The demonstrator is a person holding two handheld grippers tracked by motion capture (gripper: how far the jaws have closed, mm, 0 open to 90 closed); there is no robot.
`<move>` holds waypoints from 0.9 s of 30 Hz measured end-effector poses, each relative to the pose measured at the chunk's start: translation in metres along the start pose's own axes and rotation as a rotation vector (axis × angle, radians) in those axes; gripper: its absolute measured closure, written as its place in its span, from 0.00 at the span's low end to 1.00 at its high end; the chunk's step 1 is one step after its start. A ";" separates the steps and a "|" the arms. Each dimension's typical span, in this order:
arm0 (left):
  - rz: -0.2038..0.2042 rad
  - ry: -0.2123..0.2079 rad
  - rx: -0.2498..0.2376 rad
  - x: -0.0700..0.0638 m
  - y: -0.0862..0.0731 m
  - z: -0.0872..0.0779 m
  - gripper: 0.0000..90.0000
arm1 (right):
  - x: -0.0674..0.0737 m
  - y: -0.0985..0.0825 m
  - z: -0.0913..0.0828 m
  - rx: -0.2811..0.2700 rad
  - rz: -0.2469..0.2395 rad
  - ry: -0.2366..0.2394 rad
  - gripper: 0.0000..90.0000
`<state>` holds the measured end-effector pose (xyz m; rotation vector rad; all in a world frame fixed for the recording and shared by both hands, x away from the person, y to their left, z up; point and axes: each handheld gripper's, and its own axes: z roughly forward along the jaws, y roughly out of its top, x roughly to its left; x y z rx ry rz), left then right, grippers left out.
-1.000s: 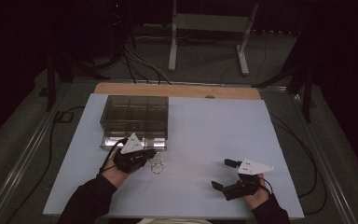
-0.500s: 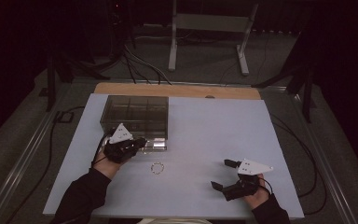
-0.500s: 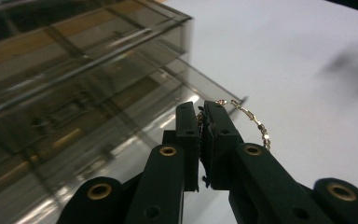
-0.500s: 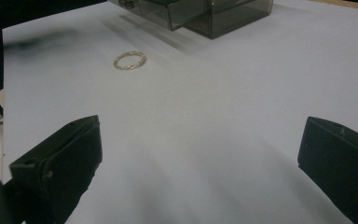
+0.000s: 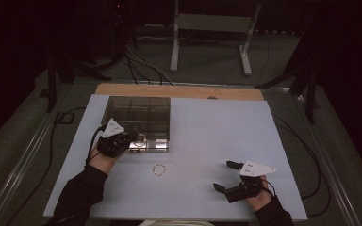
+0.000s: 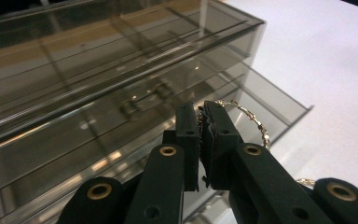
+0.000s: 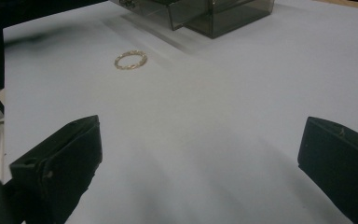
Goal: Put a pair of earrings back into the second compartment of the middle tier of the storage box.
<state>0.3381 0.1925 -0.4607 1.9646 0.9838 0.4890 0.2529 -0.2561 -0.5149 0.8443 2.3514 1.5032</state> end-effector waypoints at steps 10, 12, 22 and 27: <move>-0.044 0.037 0.022 0.014 -0.005 0.007 0.96 | 0.000 0.000 0.000 -0.002 0.001 0.000 0.00; -0.049 0.040 0.029 0.015 -0.005 0.009 0.96 | 0.000 0.000 0.000 0.001 0.001 -0.002 0.00; -0.069 0.059 0.030 0.016 -0.007 0.013 0.96 | 0.000 0.000 0.000 0.003 0.001 -0.003 0.00; -0.078 0.030 0.024 0.014 -0.006 0.012 0.79 | 0.000 0.000 0.000 0.004 -0.001 -0.004 0.00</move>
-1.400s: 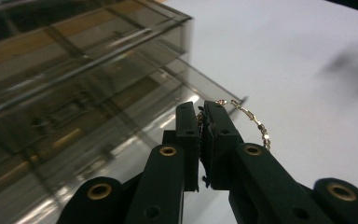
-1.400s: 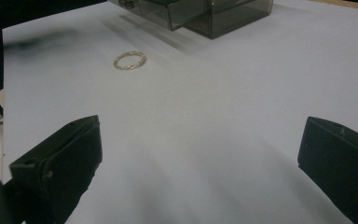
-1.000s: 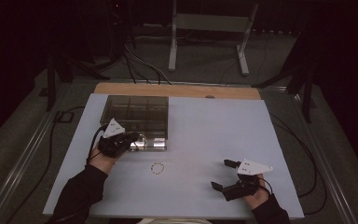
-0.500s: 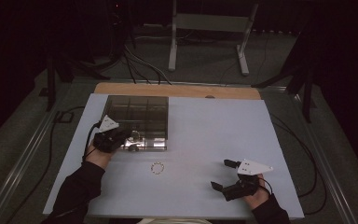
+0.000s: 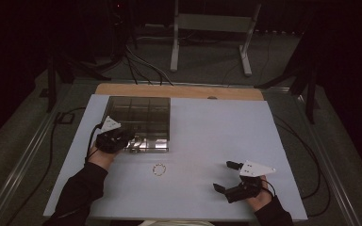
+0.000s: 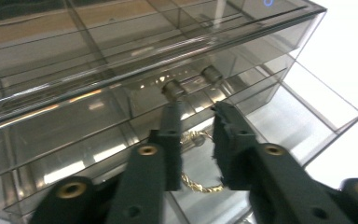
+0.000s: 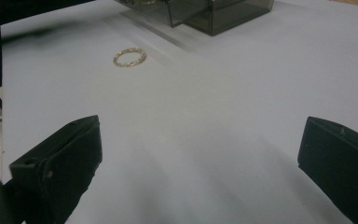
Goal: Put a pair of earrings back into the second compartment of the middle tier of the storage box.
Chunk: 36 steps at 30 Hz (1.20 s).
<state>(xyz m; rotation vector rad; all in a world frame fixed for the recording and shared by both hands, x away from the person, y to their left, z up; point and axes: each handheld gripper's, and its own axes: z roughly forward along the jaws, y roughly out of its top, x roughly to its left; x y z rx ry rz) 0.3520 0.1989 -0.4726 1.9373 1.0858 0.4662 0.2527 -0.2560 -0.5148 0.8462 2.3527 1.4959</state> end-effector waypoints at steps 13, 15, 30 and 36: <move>-0.008 -0.053 -0.063 -0.013 0.005 -0.018 0.39 | 0.000 0.000 -0.001 -0.001 0.002 -0.001 0.00; -0.007 -0.077 -0.067 -0.016 0.007 -0.021 0.35 | 0.000 0.000 -0.001 0.002 0.000 -0.002 0.00; 0.048 -0.127 -0.102 -0.041 0.009 -0.041 0.18 | -0.001 0.000 -0.002 -0.008 0.006 0.000 0.00; 0.092 -0.188 -0.136 -0.049 0.005 -0.044 0.10 | -0.001 0.000 -0.002 -0.012 0.006 0.002 0.00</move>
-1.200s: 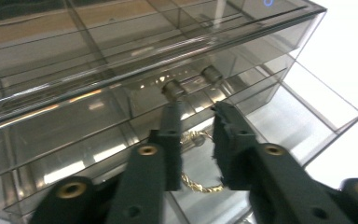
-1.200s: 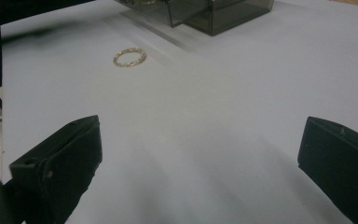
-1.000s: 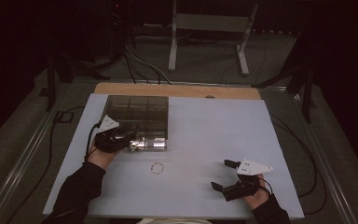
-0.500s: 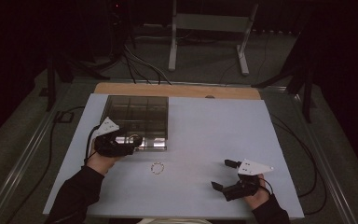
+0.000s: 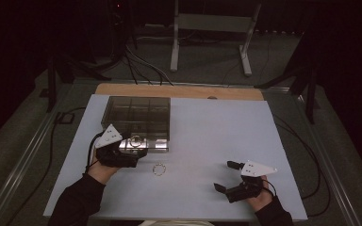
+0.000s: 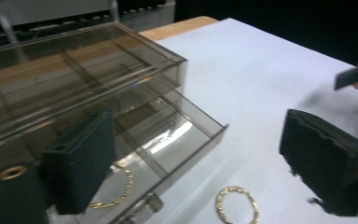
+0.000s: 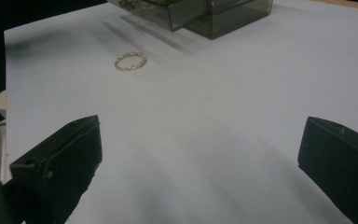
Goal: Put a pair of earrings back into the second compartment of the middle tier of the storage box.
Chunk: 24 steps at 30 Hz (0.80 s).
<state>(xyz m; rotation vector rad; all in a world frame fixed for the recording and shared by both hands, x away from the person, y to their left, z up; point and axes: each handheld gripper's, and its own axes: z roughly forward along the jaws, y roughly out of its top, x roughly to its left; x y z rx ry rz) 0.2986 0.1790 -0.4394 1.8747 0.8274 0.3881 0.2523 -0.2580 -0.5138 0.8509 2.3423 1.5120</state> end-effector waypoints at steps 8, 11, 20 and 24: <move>-0.003 -0.052 0.029 -0.012 -0.006 0.007 0.02 | -0.001 0.000 -0.002 -0.018 0.004 -0.007 0.00; 0.010 -0.078 0.044 -0.016 -0.009 0.010 0.02 | -0.001 0.000 -0.002 -0.017 0.005 -0.008 0.00; 0.028 -0.123 0.092 -0.024 -0.020 0.019 0.02 | -0.001 0.000 -0.001 -0.008 0.007 -0.007 0.00; 0.035 -0.140 0.108 -0.028 -0.025 0.025 0.02 | -0.001 0.000 -0.001 -0.008 0.009 -0.005 0.00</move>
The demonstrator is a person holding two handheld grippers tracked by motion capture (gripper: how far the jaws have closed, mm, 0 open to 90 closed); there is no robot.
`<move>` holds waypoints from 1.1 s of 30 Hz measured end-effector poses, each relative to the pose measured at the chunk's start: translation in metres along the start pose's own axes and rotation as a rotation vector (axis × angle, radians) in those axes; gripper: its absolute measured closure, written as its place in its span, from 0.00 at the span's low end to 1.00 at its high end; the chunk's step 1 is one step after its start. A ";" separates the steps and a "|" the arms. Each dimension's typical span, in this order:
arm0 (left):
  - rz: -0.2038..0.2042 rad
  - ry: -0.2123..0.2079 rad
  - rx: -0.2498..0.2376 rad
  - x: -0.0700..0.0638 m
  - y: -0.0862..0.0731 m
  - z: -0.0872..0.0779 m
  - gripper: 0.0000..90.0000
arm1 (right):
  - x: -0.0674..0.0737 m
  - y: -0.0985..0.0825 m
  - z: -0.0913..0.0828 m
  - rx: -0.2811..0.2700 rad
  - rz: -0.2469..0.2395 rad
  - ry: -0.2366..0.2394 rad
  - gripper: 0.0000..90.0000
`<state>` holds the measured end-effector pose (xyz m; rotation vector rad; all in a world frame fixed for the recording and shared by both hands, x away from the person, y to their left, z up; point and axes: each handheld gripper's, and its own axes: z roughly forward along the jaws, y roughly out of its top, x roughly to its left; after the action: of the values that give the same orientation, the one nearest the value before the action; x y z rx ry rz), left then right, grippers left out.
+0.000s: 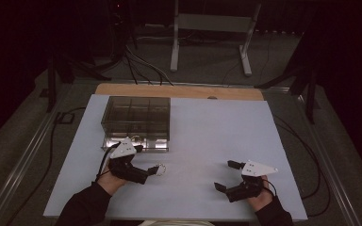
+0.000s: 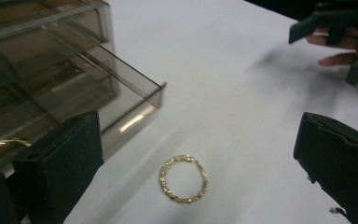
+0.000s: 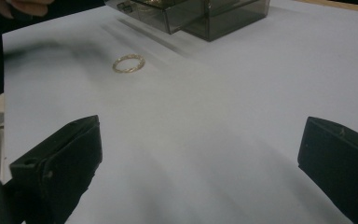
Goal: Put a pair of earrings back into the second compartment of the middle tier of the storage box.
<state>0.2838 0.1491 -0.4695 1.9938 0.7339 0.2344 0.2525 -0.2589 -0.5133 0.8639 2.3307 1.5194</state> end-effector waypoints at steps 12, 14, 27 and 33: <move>-0.004 -0.027 0.060 -0.003 -0.010 0.018 0.02 | 0.000 0.000 0.000 0.007 -0.004 0.003 0.00; -0.010 -0.031 0.075 -0.003 -0.012 0.021 0.03 | 0.000 0.000 0.000 0.008 -0.006 0.002 0.00; 0.002 0.008 0.146 0.002 -0.022 0.036 0.20 | 0.001 0.000 0.001 0.014 -0.010 0.001 0.00; 0.002 0.027 0.152 0.009 -0.026 0.042 0.45 | 0.001 0.000 0.001 0.017 -0.010 0.000 0.00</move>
<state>0.2997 0.1324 -0.5142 2.1386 0.7869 0.2120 0.2522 -0.2575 -0.5140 0.8544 2.3484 1.4976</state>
